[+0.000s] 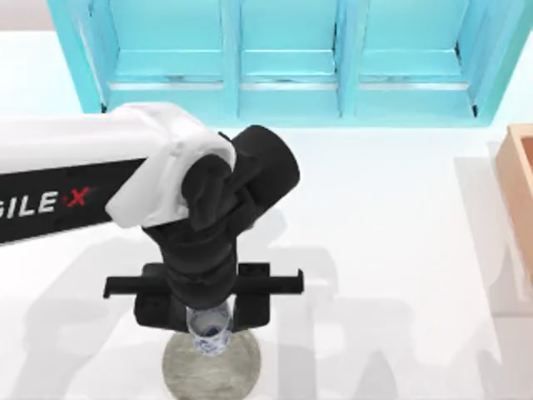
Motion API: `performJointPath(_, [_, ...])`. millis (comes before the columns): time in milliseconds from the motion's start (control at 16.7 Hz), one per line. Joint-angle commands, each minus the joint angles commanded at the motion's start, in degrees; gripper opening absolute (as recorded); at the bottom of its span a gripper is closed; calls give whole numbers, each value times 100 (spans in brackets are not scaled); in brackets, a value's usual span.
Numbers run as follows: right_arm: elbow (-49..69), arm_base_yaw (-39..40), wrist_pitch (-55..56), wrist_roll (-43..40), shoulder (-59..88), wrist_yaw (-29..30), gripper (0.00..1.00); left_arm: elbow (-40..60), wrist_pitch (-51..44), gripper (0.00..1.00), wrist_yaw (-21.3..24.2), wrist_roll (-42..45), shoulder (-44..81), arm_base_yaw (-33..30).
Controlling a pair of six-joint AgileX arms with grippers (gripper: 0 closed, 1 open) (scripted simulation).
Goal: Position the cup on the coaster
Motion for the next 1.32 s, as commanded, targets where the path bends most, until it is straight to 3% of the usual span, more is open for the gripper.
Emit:
performJointPath(180, [0, 0, 0, 0, 0, 0, 100, -378, 539, 0, 0, -14, 168, 2])
performJointPath(480, [0, 0, 0, 0, 0, 0, 100, -437, 608, 0, 0, -23, 195, 8])
performJointPath(1260, [0, 0, 0, 0, 0, 0, 100, -437, 608, 98, 0, -23, 195, 8])
performJointPath(1320, [0, 0, 0, 0, 0, 0, 100, -437, 608, 100, 0, -23, 195, 8])
